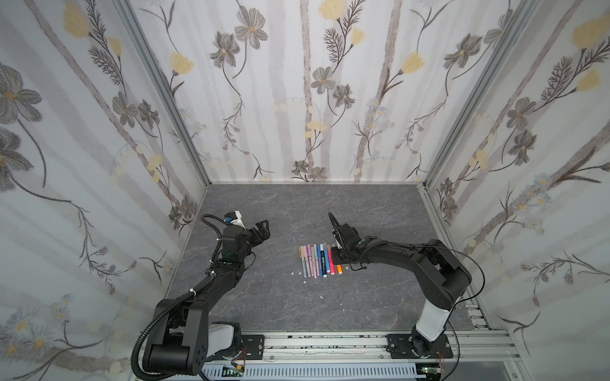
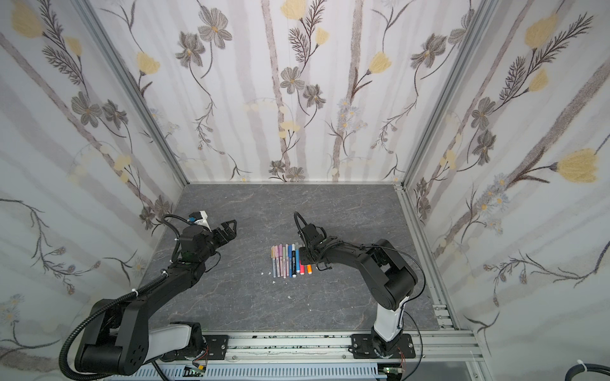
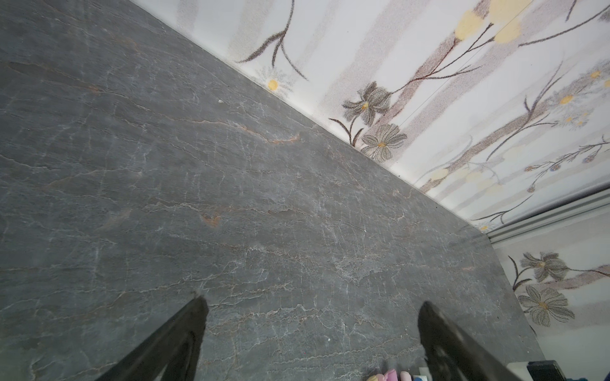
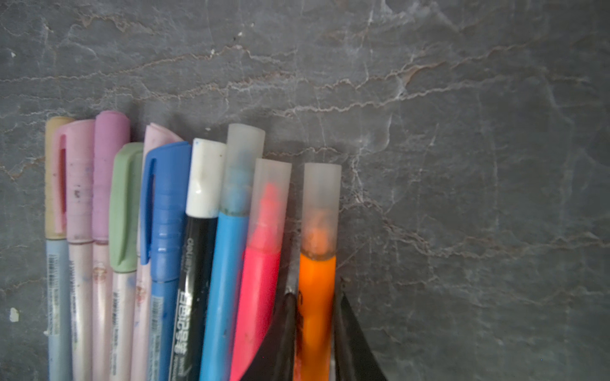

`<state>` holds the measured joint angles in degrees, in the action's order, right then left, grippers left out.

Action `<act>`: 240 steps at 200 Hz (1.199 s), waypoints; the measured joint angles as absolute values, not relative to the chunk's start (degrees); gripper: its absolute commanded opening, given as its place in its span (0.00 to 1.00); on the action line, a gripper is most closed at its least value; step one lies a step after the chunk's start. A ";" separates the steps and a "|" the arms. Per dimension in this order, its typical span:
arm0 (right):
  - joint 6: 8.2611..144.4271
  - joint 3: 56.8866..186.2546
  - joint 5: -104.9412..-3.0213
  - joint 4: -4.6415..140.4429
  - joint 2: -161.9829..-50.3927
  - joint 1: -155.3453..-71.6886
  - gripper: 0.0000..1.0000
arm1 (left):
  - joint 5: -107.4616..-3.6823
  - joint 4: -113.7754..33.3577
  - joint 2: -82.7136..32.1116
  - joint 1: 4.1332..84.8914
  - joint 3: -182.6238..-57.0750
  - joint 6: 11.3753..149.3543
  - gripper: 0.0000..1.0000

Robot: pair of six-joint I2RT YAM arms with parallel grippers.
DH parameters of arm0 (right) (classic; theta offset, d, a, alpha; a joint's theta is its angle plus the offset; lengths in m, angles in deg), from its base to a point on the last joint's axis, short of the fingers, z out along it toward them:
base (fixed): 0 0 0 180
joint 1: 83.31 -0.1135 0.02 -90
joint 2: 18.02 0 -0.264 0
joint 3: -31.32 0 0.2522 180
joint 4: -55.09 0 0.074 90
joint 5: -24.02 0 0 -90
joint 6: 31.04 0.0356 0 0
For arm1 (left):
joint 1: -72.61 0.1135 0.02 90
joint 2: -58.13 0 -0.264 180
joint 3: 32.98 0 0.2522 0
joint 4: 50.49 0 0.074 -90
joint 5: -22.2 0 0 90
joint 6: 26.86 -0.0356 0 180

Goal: Remove pen caps from pens
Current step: Pick up the pen from the center of the table, then open the pen cap on the pen.

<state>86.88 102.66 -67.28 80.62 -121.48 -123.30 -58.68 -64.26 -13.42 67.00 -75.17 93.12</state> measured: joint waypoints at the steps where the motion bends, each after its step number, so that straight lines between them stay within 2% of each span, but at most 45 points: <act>1: 86.88 102.62 -67.30 80.56 -121.48 -123.30 0.19 | -58.63 -64.21 -13.42 67.00 -75.21 93.12 1.00; 17: 86.69 101.96 -67.41 79.81 -121.22 -123.30 0.18 | -56.93 -63.01 -13.55 66.72 -76.70 93.12 1.00; 55: 85.64 100.50 -67.11 78.35 -120.41 -122.97 0.05 | -51.16 -60.54 -16.76 64.29 -81.22 93.14 0.98; 81: 85.11 98.64 -65.93 79.62 -117.72 -121.58 0.01 | -47.73 -58.79 -18.75 60.95 -83.98 93.58 0.97; 125: 81.29 96.19 -64.66 82.15 -107.39 -117.09 0.00 | -41.61 -58.55 -22.86 53.58 -88.24 95.77 0.94; 182: 77.85 91.21 -58.25 75.51 -96.17 -113.18 0.00 | -33.50 -62.88 -32.46 44.71 -92.13 102.17 0.87; 240: 77.75 90.53 -51.24 68.60 -94.99 -112.96 0.00 | -34.04 -63.34 -37.83 40.16 -97.57 103.22 0.78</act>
